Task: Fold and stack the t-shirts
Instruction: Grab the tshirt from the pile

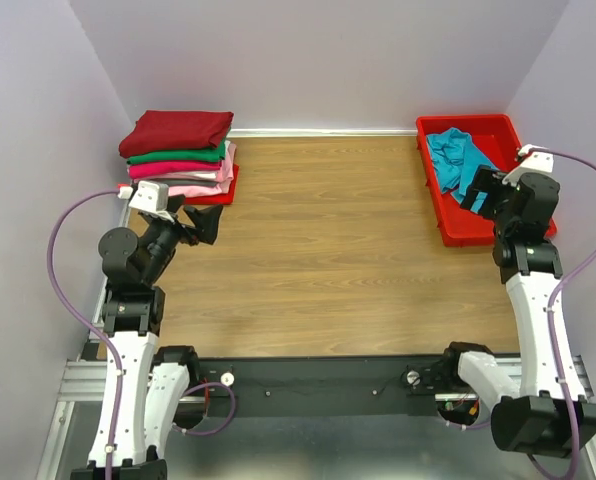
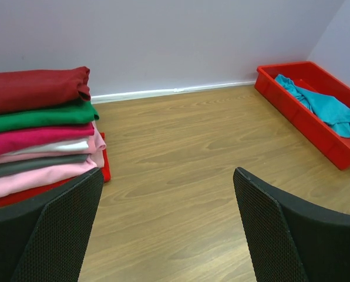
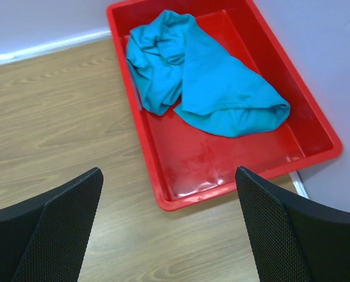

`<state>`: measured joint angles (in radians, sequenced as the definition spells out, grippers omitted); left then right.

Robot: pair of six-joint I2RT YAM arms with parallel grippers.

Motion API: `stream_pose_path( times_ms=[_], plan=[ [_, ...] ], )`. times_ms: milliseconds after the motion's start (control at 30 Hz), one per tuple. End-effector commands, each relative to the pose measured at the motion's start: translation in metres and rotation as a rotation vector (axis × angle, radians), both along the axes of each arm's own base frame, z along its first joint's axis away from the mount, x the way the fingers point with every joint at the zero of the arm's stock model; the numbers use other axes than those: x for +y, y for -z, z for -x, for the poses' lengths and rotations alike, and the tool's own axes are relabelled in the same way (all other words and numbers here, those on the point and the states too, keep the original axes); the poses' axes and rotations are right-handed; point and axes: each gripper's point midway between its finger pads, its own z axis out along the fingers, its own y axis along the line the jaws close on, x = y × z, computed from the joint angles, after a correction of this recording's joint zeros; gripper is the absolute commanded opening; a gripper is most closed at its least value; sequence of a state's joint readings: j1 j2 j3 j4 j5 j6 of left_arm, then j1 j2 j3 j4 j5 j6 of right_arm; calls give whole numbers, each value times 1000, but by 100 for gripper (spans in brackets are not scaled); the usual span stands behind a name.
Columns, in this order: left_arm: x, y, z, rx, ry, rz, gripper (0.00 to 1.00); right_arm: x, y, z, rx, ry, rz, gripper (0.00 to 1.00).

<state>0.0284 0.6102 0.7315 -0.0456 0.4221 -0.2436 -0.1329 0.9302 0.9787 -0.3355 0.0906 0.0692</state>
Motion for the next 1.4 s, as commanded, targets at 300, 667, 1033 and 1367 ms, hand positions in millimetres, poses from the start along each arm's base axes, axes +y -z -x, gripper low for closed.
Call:
stream_pose_path(
  times_ms=[300, 667, 1033, 1367],
  plan=[
    [-9, 23, -5, -36, 53, -2, 98, 11, 39, -53, 192, -306, 126, 100],
    [-8, 30, -6, -33, 31, -15, 98, -36, 101, -139, 325, -414, -212, 100],
    [-9, 32, -8, -30, 39, -15, 98, -72, 210, -208, 584, -221, -114, 86],
    [-8, 37, -11, -13, 38, -18, 98, -92, 245, -219, 691, -46, 62, 37]
  ],
)
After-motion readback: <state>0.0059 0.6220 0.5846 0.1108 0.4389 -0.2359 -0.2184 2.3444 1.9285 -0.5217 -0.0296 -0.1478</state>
